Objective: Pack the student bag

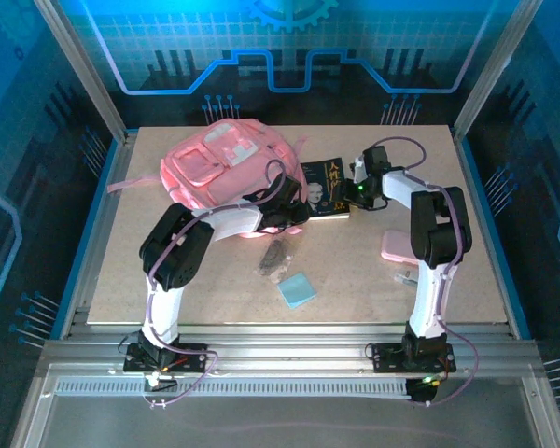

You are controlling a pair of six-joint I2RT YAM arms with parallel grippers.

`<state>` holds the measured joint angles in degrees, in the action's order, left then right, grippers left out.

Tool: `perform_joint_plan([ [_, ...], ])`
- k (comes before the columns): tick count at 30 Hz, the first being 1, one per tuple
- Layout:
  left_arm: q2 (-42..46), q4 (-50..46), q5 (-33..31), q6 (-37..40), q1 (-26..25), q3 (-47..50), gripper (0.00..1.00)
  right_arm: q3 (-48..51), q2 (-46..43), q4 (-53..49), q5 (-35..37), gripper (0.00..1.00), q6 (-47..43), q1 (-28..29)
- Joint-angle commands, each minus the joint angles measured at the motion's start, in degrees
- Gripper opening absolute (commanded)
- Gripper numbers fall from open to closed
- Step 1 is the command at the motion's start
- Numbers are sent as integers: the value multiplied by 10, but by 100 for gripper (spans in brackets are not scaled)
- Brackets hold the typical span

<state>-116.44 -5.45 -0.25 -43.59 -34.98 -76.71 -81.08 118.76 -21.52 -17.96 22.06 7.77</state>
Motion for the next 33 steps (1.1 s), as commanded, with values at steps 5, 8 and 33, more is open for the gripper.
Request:
perform_joint_plan([
  [5,-48,-33,-17,-9,10,-20,18,13,-41,50,-109,52,40,3],
  [8,-50,-30,-14,-10,12,-18,18,16,-59,54,-121,51,46,8],
  [33,-39,-36,2,-2,15,-26,17,-41,-2,88,-207,62,59,28],
])
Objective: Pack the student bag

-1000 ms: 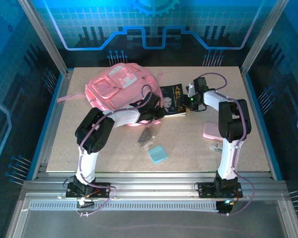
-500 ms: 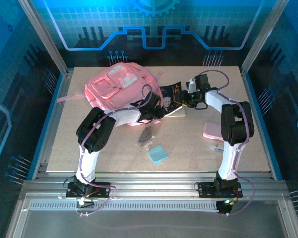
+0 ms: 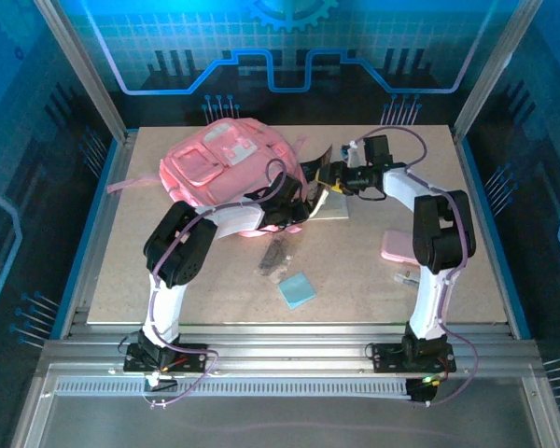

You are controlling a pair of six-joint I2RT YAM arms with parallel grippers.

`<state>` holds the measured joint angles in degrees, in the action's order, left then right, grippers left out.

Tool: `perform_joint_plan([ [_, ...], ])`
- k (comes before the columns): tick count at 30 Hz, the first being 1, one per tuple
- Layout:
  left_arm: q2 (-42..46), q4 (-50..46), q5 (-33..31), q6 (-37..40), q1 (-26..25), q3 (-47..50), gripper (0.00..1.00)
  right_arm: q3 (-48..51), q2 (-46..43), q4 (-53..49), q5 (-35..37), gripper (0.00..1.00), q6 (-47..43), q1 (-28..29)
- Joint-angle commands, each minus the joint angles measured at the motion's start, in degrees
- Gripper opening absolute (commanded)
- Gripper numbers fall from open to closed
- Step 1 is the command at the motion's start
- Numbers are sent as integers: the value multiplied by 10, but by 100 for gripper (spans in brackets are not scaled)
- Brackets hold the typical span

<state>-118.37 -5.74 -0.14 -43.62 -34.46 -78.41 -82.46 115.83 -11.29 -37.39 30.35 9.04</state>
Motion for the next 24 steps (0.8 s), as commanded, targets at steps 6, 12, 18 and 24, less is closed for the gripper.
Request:
perform_joint_plan([
  [6,-5,-33,-1,-1,10,-2,17,-81,64,-67,35,69,-66,29],
  [12,9,-34,-3,-1,10,6,17,-102,77,-75,40,69,-78,33],
  [18,11,-36,-8,2,11,7,17,-100,77,-77,-11,71,-99,32],
  [24,15,-38,-9,5,15,9,18,-62,42,-70,23,42,-69,26],
])
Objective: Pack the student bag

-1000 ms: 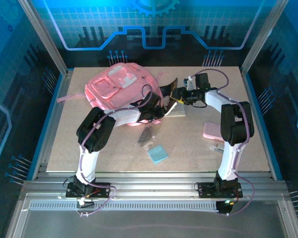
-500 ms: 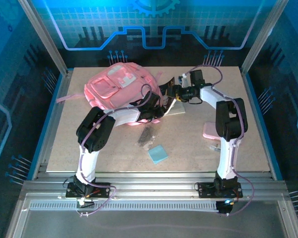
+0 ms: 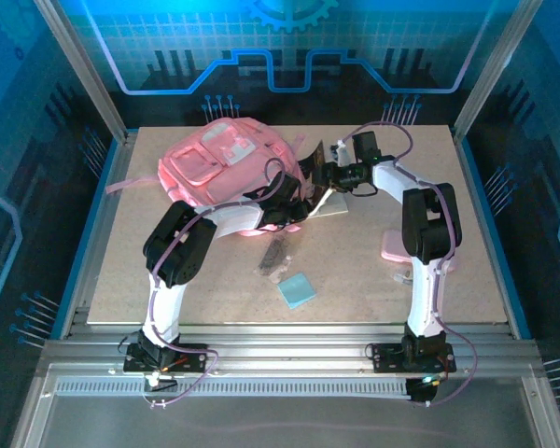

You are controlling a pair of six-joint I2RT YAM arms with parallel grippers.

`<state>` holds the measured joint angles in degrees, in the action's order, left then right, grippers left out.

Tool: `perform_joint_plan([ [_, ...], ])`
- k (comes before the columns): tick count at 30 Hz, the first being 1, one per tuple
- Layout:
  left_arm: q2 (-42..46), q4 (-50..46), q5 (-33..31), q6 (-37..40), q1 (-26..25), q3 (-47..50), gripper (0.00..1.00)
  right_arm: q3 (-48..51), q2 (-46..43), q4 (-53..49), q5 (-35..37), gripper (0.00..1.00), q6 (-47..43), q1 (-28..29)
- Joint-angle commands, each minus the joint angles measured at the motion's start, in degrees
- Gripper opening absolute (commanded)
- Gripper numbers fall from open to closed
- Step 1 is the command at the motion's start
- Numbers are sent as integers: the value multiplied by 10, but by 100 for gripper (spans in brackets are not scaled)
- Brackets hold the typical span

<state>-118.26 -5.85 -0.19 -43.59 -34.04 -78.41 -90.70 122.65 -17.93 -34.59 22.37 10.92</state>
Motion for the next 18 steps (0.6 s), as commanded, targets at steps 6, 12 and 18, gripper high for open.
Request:
perform_joint_plan([
  [6,44,-43,-7,17,24,19,18,35,-69,-37,56,28,33,-17],
  [12,68,-43,4,18,24,17,20,32,-87,-69,84,26,36,-19],
  [18,61,-35,13,11,25,12,21,32,-98,-107,111,39,33,-20],
])
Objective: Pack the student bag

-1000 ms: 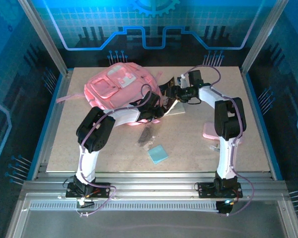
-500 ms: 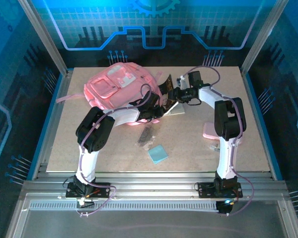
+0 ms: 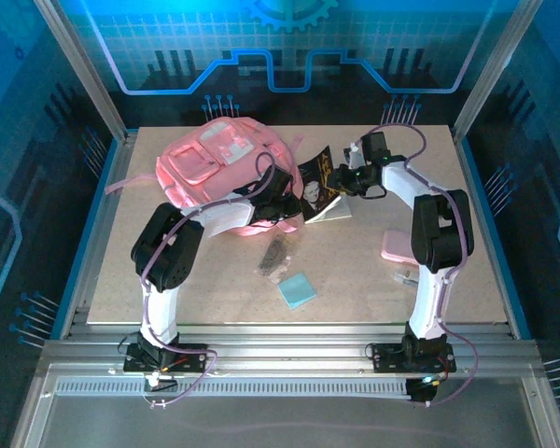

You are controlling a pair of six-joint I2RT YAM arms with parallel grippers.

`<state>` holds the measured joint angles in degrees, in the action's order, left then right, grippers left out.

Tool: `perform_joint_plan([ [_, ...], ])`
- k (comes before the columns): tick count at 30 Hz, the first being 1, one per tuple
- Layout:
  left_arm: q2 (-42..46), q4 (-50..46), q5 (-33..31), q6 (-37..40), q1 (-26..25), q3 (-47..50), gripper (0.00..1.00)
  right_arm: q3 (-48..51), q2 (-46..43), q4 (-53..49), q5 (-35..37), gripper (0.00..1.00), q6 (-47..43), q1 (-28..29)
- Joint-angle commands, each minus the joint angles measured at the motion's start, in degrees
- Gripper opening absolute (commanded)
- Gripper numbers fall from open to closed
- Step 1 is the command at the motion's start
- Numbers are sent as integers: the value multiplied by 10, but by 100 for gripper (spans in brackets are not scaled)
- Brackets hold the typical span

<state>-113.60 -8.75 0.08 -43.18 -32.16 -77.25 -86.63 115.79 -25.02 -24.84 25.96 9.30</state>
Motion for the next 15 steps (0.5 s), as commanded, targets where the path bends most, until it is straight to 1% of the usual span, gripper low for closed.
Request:
perform_joint_plan([
  [1,12,-4,13,6,6,1,21,-4,-37,-37,15,42,-4,-3],
  [3,7,-1,16,2,5,1,20,3,-45,-38,18,45,-3,-3],
  [6,0,4,22,-4,5,2,21,9,-52,-36,11,42,-1,-2],
  [8,0,7,25,-5,6,2,21,10,-49,-29,-11,39,2,-1],
  [15,3,11,23,-6,6,7,21,-12,-6,-27,-42,39,6,11],
])
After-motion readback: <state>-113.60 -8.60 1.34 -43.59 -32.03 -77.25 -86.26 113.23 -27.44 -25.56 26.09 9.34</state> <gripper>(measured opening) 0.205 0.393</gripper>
